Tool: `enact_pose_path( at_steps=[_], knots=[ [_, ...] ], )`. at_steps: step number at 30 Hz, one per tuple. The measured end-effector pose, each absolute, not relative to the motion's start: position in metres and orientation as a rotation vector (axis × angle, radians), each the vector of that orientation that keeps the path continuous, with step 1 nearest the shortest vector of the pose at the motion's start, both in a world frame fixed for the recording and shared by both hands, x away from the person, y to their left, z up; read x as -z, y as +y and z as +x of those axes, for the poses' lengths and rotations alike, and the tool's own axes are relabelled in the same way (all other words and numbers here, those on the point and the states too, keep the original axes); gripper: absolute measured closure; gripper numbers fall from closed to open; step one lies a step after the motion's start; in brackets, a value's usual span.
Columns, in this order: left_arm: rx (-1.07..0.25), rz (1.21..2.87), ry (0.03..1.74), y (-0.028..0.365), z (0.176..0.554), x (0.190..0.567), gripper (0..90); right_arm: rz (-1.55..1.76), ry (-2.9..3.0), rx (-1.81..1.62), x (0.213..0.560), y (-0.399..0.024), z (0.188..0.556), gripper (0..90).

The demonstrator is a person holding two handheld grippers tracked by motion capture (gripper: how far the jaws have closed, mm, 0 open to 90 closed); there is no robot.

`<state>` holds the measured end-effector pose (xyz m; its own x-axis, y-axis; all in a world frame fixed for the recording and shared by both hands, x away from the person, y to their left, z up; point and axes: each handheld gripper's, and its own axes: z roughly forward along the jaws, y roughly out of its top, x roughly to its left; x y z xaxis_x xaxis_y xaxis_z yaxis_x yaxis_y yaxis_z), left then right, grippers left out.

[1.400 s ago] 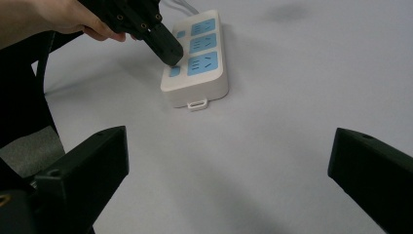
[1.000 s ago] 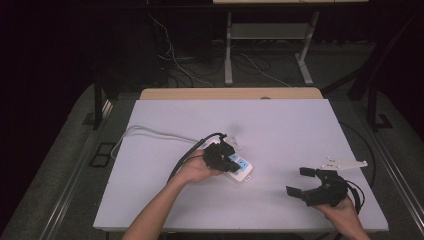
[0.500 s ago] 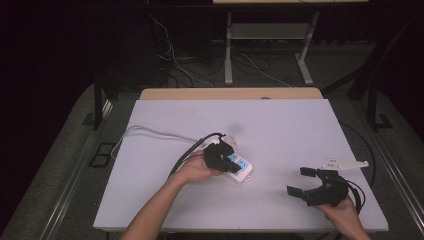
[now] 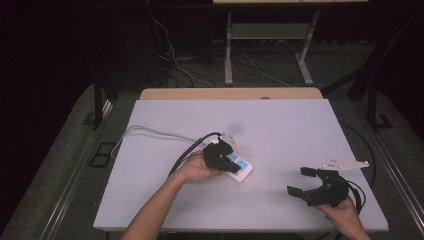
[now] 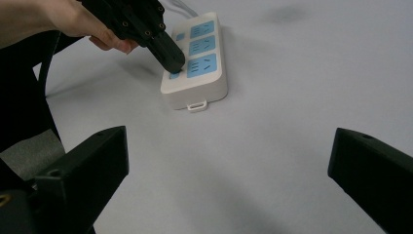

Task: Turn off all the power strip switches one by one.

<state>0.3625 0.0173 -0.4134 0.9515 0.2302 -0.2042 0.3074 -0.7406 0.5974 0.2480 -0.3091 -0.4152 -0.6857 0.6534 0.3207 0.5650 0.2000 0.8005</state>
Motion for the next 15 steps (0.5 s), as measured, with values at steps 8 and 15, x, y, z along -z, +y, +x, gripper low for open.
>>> enact_pose_path(
  at_steps=[8,15],
  knots=[
    [0.11,2.41,0.387,0.021,0.361,0.409,89.4,1.202,2.358,-1.517,0.416,-0.31,0.249,1.1],
    [0.094,2.373,0.399,0.03,0.361,0.4,89.4,1.207,2.358,-1.517,0.416,-0.31,0.249,1.0]
  ],
)
